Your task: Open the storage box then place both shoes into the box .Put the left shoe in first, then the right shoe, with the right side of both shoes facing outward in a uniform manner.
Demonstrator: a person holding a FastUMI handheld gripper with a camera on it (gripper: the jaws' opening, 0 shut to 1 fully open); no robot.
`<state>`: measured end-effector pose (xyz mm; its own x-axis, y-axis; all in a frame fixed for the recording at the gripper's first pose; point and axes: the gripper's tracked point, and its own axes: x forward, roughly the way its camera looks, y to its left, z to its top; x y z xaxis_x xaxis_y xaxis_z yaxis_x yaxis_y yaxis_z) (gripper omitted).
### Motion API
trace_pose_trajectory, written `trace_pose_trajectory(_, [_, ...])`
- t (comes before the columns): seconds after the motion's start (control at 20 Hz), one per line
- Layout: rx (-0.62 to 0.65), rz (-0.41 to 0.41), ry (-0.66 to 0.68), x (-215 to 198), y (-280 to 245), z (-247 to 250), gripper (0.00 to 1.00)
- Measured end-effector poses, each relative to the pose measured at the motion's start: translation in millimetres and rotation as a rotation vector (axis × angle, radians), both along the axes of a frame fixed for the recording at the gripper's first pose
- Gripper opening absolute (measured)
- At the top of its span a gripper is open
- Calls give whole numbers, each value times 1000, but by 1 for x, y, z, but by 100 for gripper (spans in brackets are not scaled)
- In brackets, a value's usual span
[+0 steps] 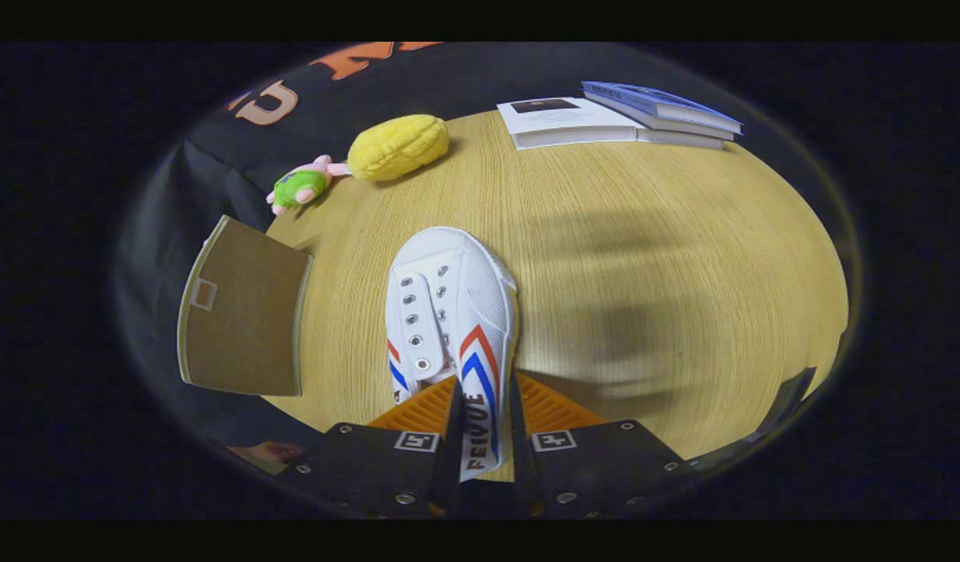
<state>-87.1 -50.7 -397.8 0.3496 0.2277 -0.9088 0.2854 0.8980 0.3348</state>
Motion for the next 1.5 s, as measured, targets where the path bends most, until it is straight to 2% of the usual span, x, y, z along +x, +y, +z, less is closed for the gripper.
trace_pose_trajectory(0.05, [16,-13,7,-1,2,1,24])
trace_pose_trajectory(0.25, [82,-61,-5,5,16,10,18])
trace_pose_trajectory(0.6, [193,-38,-126,55,69,81,17])
trace_pose_trajectory(1.15, [262,191,-261,109,180,182,17])
trace_pose_trajectory(1.4, [358,287,-285,115,248,216,17])
trace_pose_trajectory(1.5, [363,318,-290,125,272,210,17])
